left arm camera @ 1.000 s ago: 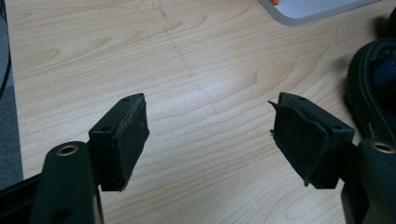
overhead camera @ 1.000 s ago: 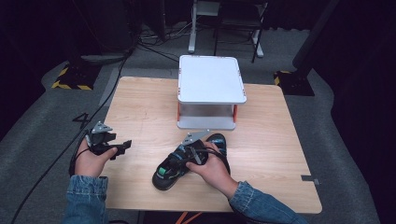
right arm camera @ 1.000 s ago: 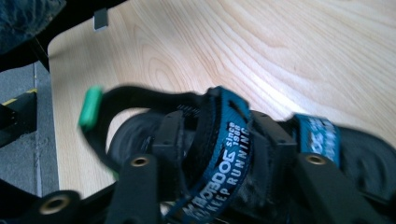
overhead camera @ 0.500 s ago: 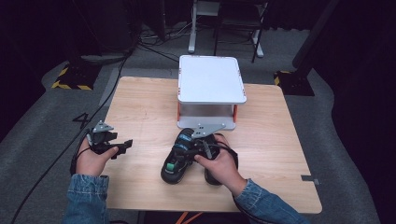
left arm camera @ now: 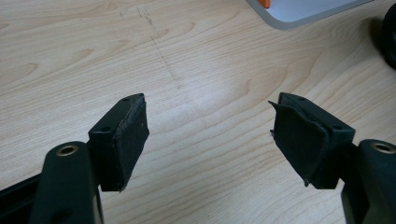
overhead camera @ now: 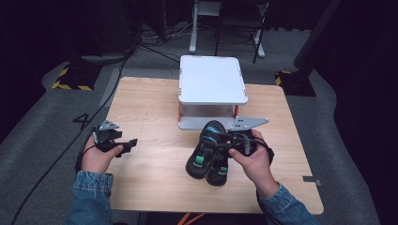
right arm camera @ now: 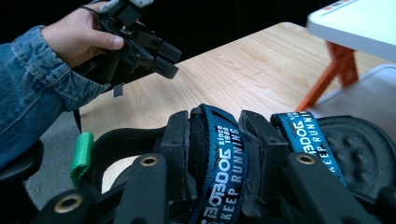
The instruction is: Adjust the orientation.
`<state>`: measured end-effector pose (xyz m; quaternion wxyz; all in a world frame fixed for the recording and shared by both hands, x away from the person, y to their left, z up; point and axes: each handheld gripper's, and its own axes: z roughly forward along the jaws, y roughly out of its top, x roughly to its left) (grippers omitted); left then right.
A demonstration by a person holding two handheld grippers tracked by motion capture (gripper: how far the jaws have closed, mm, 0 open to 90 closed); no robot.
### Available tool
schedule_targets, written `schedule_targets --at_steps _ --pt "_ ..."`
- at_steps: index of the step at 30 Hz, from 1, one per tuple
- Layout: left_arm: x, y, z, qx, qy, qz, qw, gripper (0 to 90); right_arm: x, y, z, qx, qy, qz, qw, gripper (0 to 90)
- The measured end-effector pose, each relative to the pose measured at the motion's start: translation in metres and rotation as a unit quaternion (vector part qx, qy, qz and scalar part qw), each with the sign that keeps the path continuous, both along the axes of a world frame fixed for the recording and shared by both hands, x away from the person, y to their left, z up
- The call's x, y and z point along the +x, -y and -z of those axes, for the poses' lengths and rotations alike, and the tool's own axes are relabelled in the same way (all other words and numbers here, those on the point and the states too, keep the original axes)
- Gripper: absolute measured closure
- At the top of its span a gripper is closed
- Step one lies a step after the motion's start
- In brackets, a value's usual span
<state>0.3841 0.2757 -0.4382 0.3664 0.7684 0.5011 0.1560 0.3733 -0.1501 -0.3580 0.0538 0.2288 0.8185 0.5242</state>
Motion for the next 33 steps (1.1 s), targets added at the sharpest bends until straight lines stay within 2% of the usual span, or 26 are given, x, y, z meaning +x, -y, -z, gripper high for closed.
schedule_targets --at_steps 2,3,6,8,12,15,21,26,31,32,33 --pt "0.001 0.002 0.000 -0.003 -0.002 -0.003 1.0000 27.1 0.000 0.006 -0.001 0.002 0.000 0.001 1.0000 64.6" --pt "0.002 0.002 0.000 -0.002 -0.002 0.000 1.0000 27.1 -0.002 0.018 -0.002 0.002 -0.002 0.004 1.0000 64.6" --pt "0.005 0.005 0.001 -0.003 -0.005 0.003 1.0000 27.1 -0.006 0.036 0.001 0.005 -0.007 0.014 0.9999 64.7" --pt "0.007 0.006 0.000 0.001 -0.001 0.007 1.0000 27.1 -0.005 0.046 0.001 -0.004 -0.010 0.019 0.9998 64.6" --pt "0.011 0.011 -0.001 -0.004 0.001 0.012 0.9999 26.9 -0.005 0.069 -0.002 -0.001 -0.009 0.032 0.9995 64.6" --pt "0.013 0.014 0.000 -0.003 -0.001 0.018 0.9998 26.9 -0.003 0.086 -0.005 -0.006 -0.012 0.041 0.9991 64.6" --pt "0.017 0.017 0.002 -0.007 -0.003 0.021 0.9997 27.0 0.004 0.116 -0.005 -0.035 -0.027 0.063 0.9970 64.6" --pt "0.019 0.019 0.004 -0.004 -0.006 0.025 0.9997 26.9 0.015 0.127 0.010 -0.062 -0.054 0.067 0.9943 64.6" --pt "0.018 0.017 0.002 -0.007 -0.003 0.019 0.9998 26.9 0.029 0.130 0.033 -0.085 -0.082 0.054 0.9916 64.5" --pt "0.018 0.017 0.002 -0.007 -0.003 0.019 0.9998 26.9 0.029 0.130 0.033 -0.085 -0.082 0.054 0.9916 64.5" --pt "0.018 0.016 0.002 -0.006 -0.002 0.021 0.9998 26.9 0.034 0.130 0.041 -0.096 -0.094 0.044 0.9899 64.3"
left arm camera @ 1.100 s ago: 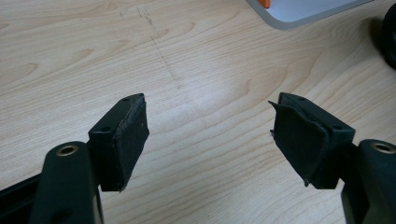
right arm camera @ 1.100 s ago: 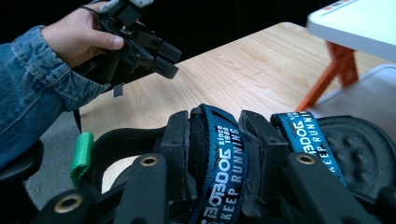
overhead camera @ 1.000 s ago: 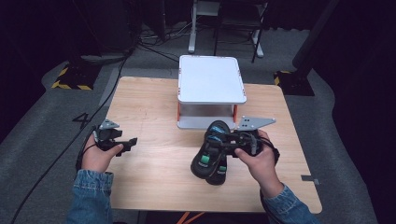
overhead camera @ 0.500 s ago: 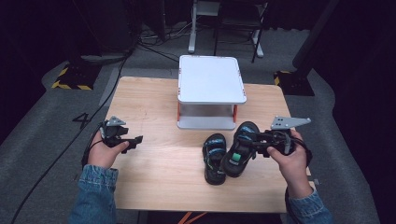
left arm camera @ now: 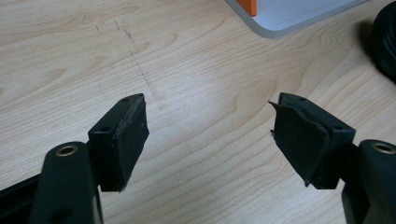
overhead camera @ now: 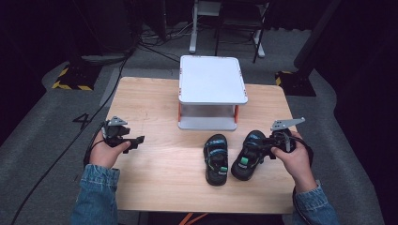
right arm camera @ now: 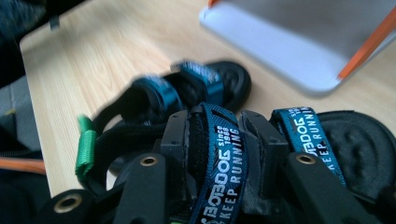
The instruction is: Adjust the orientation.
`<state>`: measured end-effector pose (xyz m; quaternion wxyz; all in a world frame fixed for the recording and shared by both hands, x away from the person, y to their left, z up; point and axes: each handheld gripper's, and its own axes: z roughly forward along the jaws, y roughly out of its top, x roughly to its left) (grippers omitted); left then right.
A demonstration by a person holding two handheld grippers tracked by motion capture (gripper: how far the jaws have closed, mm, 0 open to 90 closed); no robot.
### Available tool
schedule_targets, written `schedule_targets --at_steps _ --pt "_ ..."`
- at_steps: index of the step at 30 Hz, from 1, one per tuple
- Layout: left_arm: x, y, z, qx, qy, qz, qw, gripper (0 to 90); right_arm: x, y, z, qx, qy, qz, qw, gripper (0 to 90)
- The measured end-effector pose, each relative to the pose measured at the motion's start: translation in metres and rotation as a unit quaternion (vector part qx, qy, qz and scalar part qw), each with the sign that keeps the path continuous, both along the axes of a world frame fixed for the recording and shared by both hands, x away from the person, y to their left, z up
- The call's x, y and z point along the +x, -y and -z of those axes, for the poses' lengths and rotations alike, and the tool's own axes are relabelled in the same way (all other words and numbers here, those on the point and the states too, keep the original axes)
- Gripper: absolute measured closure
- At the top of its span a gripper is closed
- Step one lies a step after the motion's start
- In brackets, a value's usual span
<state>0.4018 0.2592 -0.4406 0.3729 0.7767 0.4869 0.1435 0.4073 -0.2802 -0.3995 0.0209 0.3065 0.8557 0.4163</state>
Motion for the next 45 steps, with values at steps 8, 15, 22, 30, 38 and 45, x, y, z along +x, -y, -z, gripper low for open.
schedule_targets --at_steps 8,15,22,30,38,45 --pt "0.000 0.001 0.000 -0.001 -0.002 0.001 1.0000 27.0 0.010 -0.002 0.025 -0.026 -0.027 -0.018 0.9991 64.3" --pt "0.001 0.002 0.001 -0.001 -0.002 0.004 1.0000 26.9 0.007 0.000 0.024 -0.028 -0.022 0.007 0.9993 54.5" --pt "0.003 0.004 0.002 0.000 -0.004 0.006 1.0000 26.9 -0.020 -0.009 -0.002 -0.016 0.002 -0.027 0.9995 57.4" --pt "0.002 0.005 0.002 0.000 -0.005 0.007 1.0000 26.9 -0.034 -0.022 0.007 -0.082 -0.033 -0.071 0.9936 74.5" --pt "0.004 0.006 0.003 0.001 -0.006 0.008 0.9999 26.9 -0.047 -0.011 -0.013 -0.107 -0.046 -0.066 0.9910 86.9" --pt "0.003 0.007 0.002 0.002 -0.008 0.007 0.9999 26.9 -0.049 0.004 -0.008 -0.137 -0.097 -0.076 0.9829 84.5"
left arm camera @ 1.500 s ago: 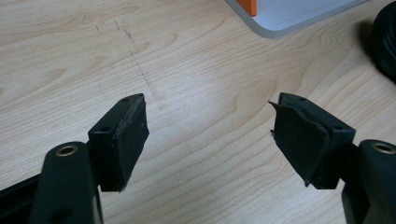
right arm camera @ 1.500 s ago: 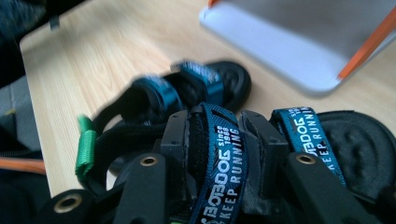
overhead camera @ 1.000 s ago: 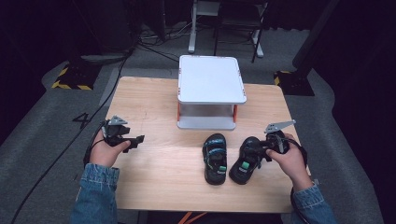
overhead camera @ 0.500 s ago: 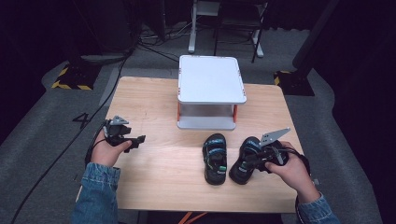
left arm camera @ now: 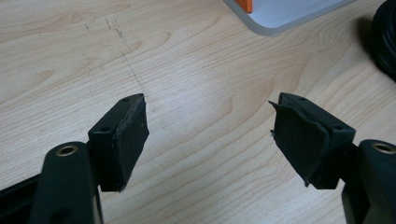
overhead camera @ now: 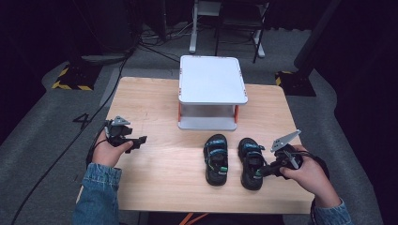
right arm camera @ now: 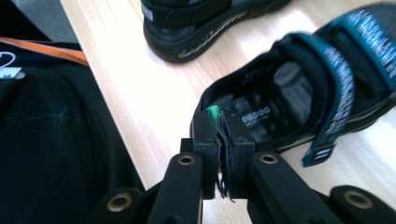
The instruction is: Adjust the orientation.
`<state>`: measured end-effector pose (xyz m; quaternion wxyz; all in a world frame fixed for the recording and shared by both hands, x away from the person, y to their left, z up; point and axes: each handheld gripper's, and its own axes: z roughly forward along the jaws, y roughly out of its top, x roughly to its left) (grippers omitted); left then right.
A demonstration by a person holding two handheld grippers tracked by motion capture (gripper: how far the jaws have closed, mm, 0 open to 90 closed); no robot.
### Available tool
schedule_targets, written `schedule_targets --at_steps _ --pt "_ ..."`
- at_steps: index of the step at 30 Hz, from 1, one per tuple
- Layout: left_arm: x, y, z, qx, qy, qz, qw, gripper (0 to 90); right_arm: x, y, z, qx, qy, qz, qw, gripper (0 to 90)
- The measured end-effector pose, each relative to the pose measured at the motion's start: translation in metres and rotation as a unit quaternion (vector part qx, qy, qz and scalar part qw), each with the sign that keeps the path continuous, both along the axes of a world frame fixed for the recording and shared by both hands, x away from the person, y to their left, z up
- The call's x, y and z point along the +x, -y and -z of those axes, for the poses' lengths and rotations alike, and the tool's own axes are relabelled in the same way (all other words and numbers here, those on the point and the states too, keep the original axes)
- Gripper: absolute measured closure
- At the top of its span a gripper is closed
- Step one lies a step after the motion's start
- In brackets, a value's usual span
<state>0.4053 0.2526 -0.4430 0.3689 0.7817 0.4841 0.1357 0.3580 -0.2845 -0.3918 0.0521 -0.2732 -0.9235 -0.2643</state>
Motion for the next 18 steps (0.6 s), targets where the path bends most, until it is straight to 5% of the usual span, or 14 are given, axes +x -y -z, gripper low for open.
schedule_targets --at_steps 2,4,9,14,16,18 --pt "0.000 0.000 0.000 0.001 0.001 0.002 1.0000 26.9 0.001 0.001 -0.001 0.002 0.006 0.006 1.0000 71.6" --pt "0.000 0.000 0.000 0.000 0.000 0.000 1.0000 26.9 0.004 0.002 -0.004 0.008 0.051 0.021 0.9984 56.2" --pt "0.001 0.001 0.001 0.000 -0.001 0.003 1.0000 26.9 0.018 0.001 0.010 -0.043 0.154 0.070 0.9846 39.4" --pt "0.000 0.001 0.001 0.001 -0.002 0.003 1.0000 26.9 0.030 -0.016 0.031 -0.072 0.179 0.052 0.9798 47.0" --pt "0.000 0.001 0.002 0.001 -0.002 0.001 1.0000 26.9 0.031 -0.021 0.033 -0.084 0.193 0.038 0.9768 64.6" --pt "0.000 0.000 0.002 0.004 -0.002 0.001 1.0000 26.8 0.030 -0.027 0.033 -0.077 0.197 0.034 0.9769 70.2"
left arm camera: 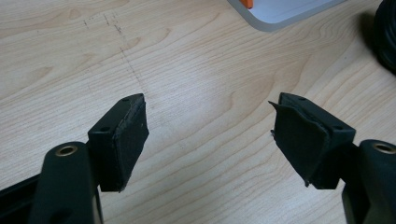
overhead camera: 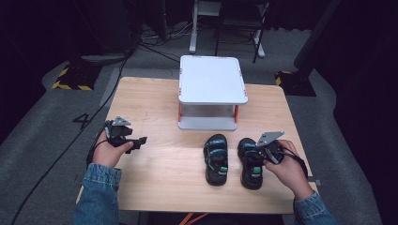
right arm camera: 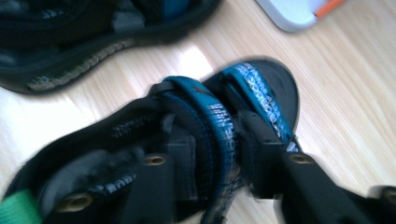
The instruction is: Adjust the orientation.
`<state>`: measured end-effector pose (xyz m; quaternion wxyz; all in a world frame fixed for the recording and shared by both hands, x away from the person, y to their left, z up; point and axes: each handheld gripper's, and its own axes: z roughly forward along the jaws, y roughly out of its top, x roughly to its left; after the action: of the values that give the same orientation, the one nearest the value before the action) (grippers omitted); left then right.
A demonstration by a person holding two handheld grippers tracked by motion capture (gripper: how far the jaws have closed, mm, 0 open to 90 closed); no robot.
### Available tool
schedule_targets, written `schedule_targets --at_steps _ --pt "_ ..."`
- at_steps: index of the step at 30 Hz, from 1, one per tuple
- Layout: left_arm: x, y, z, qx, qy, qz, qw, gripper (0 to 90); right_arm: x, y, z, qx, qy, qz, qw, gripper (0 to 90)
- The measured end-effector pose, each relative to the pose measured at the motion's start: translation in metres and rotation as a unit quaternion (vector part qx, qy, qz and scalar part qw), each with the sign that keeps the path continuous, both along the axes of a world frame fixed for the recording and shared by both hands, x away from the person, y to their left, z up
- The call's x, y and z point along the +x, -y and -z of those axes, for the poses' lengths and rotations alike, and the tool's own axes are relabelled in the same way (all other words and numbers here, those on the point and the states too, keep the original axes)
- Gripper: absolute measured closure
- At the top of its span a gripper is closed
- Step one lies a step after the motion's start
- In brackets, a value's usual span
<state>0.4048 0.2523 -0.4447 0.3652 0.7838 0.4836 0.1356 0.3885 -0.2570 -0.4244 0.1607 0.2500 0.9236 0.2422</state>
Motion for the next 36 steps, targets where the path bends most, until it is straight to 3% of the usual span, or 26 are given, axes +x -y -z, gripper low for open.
schedule_targets --at_steps 6,9,12,17,24,29,32,36 --pt "0.000 0.000 0.000 0.002 0.000 -0.001 1.0000 26.8 0.001 -0.017 -0.002 0.001 0.034 -0.027 0.9991 71.5" --pt "0.000 0.000 0.000 0.001 -0.001 0.000 1.0000 26.8 0.002 -0.030 0.002 0.041 0.023 -0.029 0.9985 71.1" --pt "0.000 -0.001 0.000 0.003 0.000 0.001 1.0000 26.7 0.001 -0.038 0.006 0.047 0.042 -0.026 0.9976 71.1" --pt "0.000 -0.001 0.001 -0.003 -0.001 -0.001 1.0000 26.7 0.001 -0.032 0.008 0.050 0.035 -0.023 0.9978 68.6" --pt "0.002 0.000 0.001 -0.004 -0.001 0.001 1.0000 26.7 -0.004 -0.023 0.002 0.074 0.016 -0.003 0.9971 51.1" --pt "0.003 0.003 0.002 -0.005 -0.003 0.003 1.0000 26.8 -0.013 -0.014 -0.009 0.096 0.015 0.006 0.9953 45.1" --pt "0.004 0.005 0.001 -0.005 0.000 0.007 1.0000 26.8 -0.018 -0.011 -0.015 0.140 0.020 0.023 0.9897 37.4" --pt "0.004 0.008 0.000 -0.004 0.001 0.011 0.9999 26.7 -0.025 -0.013 -0.019 0.196 0.031 0.053 0.9786 24.9"
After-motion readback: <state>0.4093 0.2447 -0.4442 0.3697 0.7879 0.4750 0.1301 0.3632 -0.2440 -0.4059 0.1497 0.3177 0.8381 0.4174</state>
